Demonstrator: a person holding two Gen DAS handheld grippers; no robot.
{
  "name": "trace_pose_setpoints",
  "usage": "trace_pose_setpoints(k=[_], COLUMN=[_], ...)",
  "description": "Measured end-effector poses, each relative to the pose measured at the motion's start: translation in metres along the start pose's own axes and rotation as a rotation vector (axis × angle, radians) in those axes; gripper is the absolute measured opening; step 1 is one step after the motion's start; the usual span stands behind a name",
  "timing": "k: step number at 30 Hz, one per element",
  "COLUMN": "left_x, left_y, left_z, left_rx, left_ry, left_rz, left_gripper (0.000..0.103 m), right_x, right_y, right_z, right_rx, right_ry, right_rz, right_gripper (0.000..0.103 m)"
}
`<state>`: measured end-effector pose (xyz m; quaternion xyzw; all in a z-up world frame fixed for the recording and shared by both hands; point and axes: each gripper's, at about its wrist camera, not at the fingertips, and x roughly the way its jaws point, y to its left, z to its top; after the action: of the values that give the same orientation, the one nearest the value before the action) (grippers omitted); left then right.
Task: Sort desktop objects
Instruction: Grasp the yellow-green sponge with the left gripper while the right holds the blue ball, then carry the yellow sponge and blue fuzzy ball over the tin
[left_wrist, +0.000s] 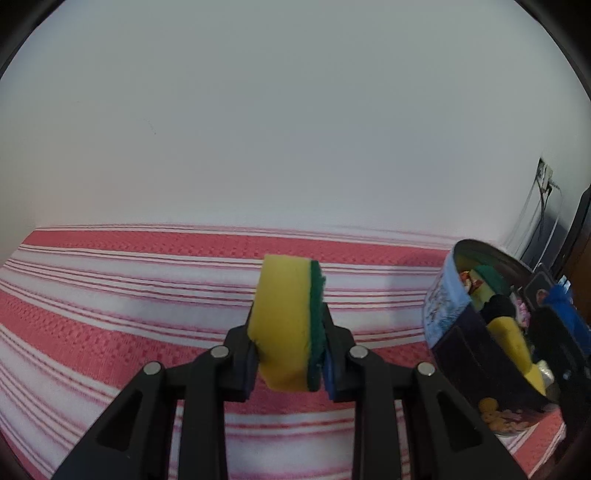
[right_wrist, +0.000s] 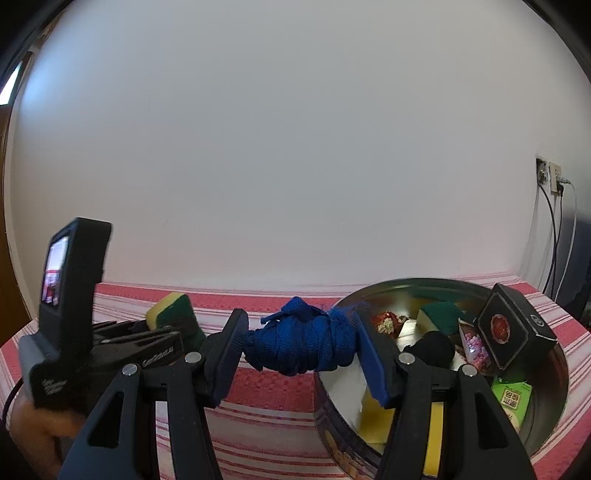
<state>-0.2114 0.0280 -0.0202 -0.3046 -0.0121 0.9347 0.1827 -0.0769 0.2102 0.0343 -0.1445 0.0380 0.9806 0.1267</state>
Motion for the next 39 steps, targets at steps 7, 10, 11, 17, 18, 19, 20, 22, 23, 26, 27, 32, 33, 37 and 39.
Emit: trace_pose_setpoints(k=[7, 10, 11, 17, 18, 19, 20, 22, 23, 26, 27, 32, 33, 37, 39], left_x=[-0.015, -0.019, -0.020, -0.024, -0.028, -0.028, -0.030, -0.035, -0.037, -0.048, -0.052, -0.055, -0.055, -0.054, -0.052], left_y=[-0.018, -0.021, -0.023, -0.033, -0.033, -0.036, -0.038, -0.042, -0.044, -0.056, -0.058, -0.071, -0.074, -0.078, -0.080], left_z=[-0.013, -0.015, -0.017, -0.025, -0.027, -0.029, -0.031, -0.034, -0.036, -0.039, -0.040, -0.044, -0.045, -0.046, -0.048], left_rx=[0.009, 0.013, 0.014, 0.025, 0.028, 0.029, 0.031, 0.034, 0.034, 0.040, 0.041, 0.048, 0.052, 0.055, 0.058], left_ry=[-0.039, -0.043, -0.043, -0.044, -0.047, -0.050, -0.052, -0.056, -0.058, -0.068, -0.074, -0.087, -0.090, -0.092, -0.092], left_rz=[0.043, 0.055, 0.060, 0.060, 0.058, 0.058, 0.057, 0.053, 0.050, 0.053, 0.056, 0.060, 0.063, 0.062, 0.059], left_gripper=[0.026, 0.026, 0.026, 0.026, 0.026, 0.026, 0.026, 0.026, 0.026, 0.026, 0.026, 0.026, 0.026, 0.026, 0.026], right_x=[0.000, 0.000, -0.002, -0.010, -0.012, -0.015, -0.017, -0.022, -0.025, -0.031, -0.032, -0.038, -0.046, -0.054, -0.051], right_y=[-0.006, -0.009, -0.009, -0.023, -0.026, -0.029, -0.033, -0.037, -0.040, -0.051, -0.054, -0.058, -0.053, -0.055, -0.063], right_z=[-0.007, -0.010, -0.010, -0.014, -0.015, -0.016, -0.017, -0.017, -0.017, -0.020, -0.021, -0.025, -0.025, -0.022, -0.024], right_rx=[-0.040, -0.059, -0.062, -0.049, -0.047, -0.048, -0.049, -0.048, -0.047, -0.033, -0.029, -0.016, -0.014, -0.007, -0.001], right_ry=[-0.025, -0.033, -0.035, -0.030, -0.031, -0.033, -0.036, -0.045, -0.048, -0.052, -0.053, -0.062, -0.064, -0.070, -0.073], right_rz=[-0.020, -0.028, -0.030, -0.043, -0.045, -0.050, -0.055, -0.065, -0.067, -0.072, -0.074, -0.083, -0.084, -0.085, -0.084], right_gripper=[0.060, 0.060, 0.060, 0.060, 0.060, 0.060, 0.060, 0.060, 0.060, 0.060, 0.060, 0.060, 0.060, 0.060, 0.060])
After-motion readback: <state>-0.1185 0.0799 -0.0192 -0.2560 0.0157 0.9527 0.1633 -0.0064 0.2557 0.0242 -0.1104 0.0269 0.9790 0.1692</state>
